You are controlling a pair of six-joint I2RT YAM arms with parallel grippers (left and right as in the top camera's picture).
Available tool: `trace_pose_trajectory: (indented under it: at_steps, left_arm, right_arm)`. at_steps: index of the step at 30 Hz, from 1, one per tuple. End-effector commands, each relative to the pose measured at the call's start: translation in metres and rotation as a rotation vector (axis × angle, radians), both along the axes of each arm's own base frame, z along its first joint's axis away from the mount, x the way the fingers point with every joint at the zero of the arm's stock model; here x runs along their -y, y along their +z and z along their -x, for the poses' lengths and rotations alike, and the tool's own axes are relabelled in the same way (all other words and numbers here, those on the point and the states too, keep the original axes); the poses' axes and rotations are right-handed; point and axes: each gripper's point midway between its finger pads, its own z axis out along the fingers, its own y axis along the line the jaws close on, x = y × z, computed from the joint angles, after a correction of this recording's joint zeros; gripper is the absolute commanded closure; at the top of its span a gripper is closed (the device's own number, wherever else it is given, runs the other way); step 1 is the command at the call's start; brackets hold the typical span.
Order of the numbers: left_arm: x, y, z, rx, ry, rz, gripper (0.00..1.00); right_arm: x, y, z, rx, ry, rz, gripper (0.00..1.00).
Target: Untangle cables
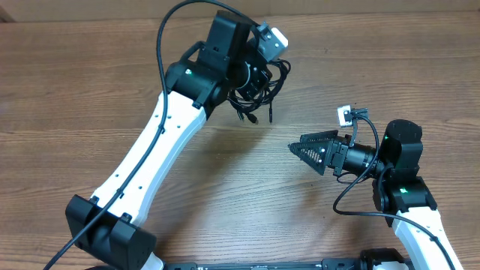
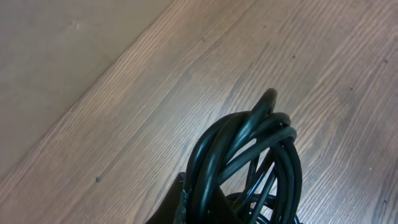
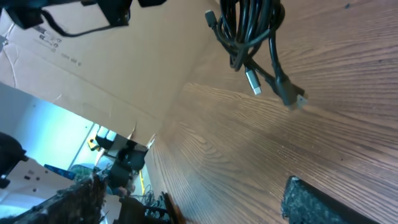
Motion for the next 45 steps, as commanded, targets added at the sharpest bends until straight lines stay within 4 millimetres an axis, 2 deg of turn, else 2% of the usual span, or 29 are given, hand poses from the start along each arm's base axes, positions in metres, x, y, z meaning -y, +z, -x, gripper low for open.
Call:
trace_pose_trajectory:
  at_steps: [1, 5, 11, 16, 21, 22, 25, 30, 33, 36, 39, 42, 45]
  left_arm:
    - [0.018, 0.018, 0.012, 0.057, -0.086, 0.006, 0.96]
    - [0.028, 0.016, 0.022, 0.049, -0.118, -0.002, 0.96]
    - [0.042, 0.015, 0.035, 0.037, -0.167, 0.004, 0.96]
    - [0.042, 0.013, 0.038, 0.022, -0.173, 0.006, 0.96]
    - [0.040, 0.013, 0.036, -0.037, -0.095, 0.061, 0.96]
    - [0.041, 0.013, 0.039, -0.066, -0.088, 0.086, 0.96]
    - [0.045, 0.012, 0.047, -0.127, -0.106, 0.135, 0.96]
    - [0.024, 0.006, 0.044, -0.277, 0.002, 0.216, 0.96]
    - [0.012, 0.012, 0.048, -0.373, -0.050, 0.315, 0.96]
    - [0.001, 0.026, 0.059, -0.428, -0.192, 0.423, 0.96]
    - [-0.008, 0.029, 0.066, -0.472, -0.225, 0.464, 0.96]
    - [-0.011, 0.025, 0.072, -0.498, -0.223, 0.449, 0.96]
    - [-0.004, 0.025, 0.080, -0.521, -0.246, 0.447, 0.96]
  right_arm:
    - [0.001, 0.010, -0.006, 0.048, -0.013, 0.010, 0.16]
    - [0.001, 0.011, -0.007, 0.053, -0.013, 0.009, 0.22]
    - [0.002, 0.012, -0.008, 0.062, -0.021, 0.012, 0.23]
    - [0.004, 0.010, -0.012, 0.062, -0.042, 0.021, 0.23]
    - [0.005, 0.009, -0.015, 0.063, -0.062, 0.029, 0.25]
    - [0.006, 0.008, -0.016, 0.062, -0.073, 0.034, 0.29]
    - [0.008, 0.007, -0.019, 0.060, -0.091, 0.042, 0.30]
    - [0.010, 0.006, -0.022, 0.062, -0.110, 0.050, 0.30]
    - [0.011, 0.009, -0.024, 0.080, -0.119, 0.051, 0.30]
    - [0.010, 0.019, -0.027, 0.141, -0.116, 0.043, 0.30]
    - [0.010, 0.028, -0.028, 0.198, -0.112, 0.035, 0.30]
    - [0.009, 0.038, -0.030, 0.253, -0.110, 0.027, 0.26]
    - [0.009, 0.049, -0.031, 0.272, -0.118, -0.004, 0.21]
